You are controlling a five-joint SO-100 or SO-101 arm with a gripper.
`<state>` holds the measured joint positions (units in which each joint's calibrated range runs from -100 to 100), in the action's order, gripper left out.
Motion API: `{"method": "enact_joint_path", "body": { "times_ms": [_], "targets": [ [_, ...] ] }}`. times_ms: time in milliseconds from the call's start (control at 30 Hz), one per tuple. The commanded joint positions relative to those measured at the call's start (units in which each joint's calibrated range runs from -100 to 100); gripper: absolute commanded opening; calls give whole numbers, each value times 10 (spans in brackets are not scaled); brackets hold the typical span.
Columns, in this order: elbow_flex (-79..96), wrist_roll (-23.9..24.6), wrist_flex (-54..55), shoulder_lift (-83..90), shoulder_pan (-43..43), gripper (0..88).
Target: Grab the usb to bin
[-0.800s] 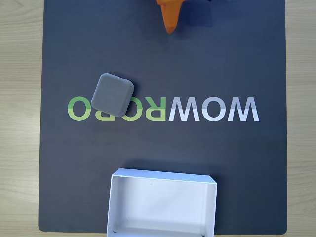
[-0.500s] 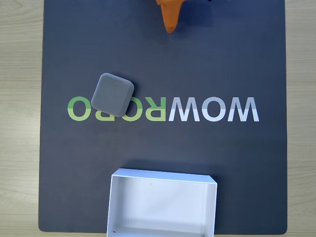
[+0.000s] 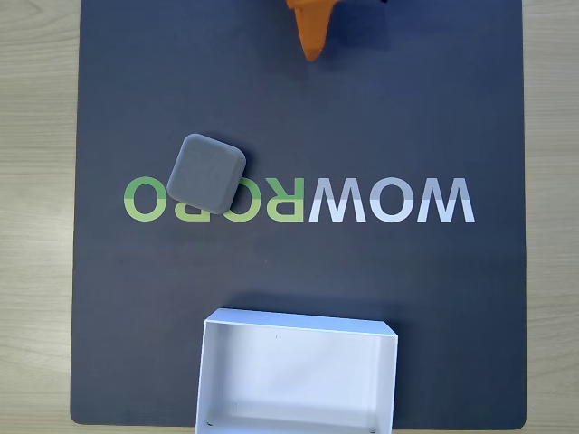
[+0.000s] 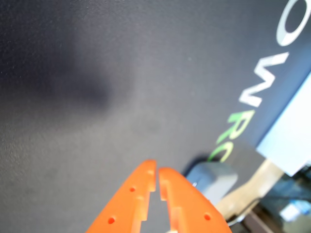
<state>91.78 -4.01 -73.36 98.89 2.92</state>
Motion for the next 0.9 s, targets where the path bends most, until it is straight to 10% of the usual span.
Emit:
{"method": "enact_joint_path", "body": {
  "times_ms": [0,867],
  "targets": [
    [0,-2,-3,0,1,9],
    [0,-1,0,0,1,10]
  ]
}}
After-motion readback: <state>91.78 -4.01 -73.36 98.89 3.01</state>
